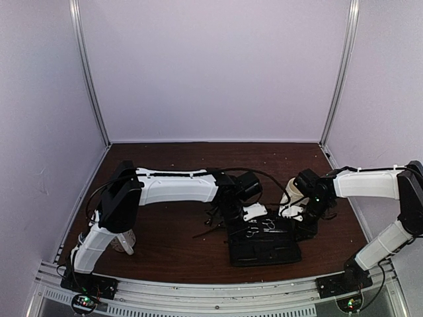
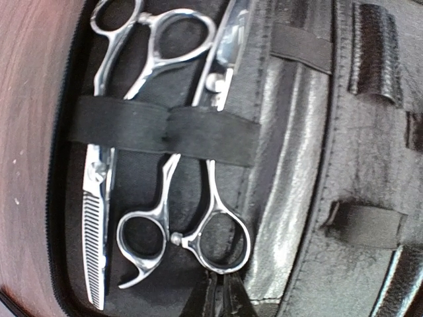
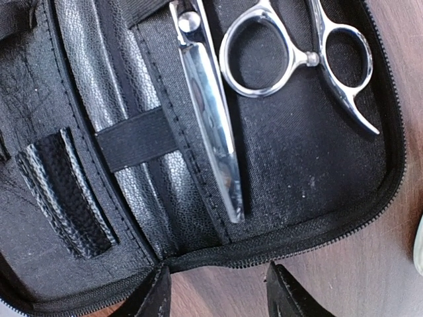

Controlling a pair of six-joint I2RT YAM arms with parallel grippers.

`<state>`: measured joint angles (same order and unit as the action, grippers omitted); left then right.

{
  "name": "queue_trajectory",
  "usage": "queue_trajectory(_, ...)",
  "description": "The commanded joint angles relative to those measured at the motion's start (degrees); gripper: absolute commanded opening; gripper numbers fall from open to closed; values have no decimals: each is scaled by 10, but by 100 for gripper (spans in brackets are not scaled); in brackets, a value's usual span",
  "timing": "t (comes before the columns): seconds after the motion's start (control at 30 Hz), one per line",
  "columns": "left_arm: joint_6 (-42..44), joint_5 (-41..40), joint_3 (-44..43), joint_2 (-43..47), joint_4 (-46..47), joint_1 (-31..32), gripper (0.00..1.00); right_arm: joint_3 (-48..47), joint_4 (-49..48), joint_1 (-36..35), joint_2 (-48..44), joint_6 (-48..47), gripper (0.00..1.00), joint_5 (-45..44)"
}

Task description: Sort the hair-cutting tools

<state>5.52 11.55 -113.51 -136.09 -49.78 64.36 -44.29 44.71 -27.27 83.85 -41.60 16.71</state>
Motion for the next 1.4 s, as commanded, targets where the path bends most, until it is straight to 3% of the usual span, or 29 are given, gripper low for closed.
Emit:
queue_trajectory(0.0, 19, 33, -22, -6, 9, 9, 8, 3, -12, -3, 1, 9, 51, 5)
queue_trajectory(0.53, 7, 6, -40, -19, 1, 9, 11, 6, -16, -3, -2, 12, 51, 5)
queue_trajectory(0.7, -12, -27, 19, 41, 41, 10, 32, 8, -16, -3, -3, 13, 51, 6)
queue_trajectory(0.83, -29, -21, 35, 49, 53, 10, 37, 7, -16, -3, -3, 13, 51, 6)
queue_trajectory(0.97, -35, -23, 14, 21, 46, 10, 38, 8, -16, -3, -3, 13, 51, 6)
queue_trajectory(1.13, -18, 15, -23, -8, 17, 10, 29, 7, -16, -3, -4, 13, 51, 6)
queue_trajectory(1.37, -13, 17, -50, -26, -2, 10, 35, 7, -16, -3, -3, 14, 51, 6)
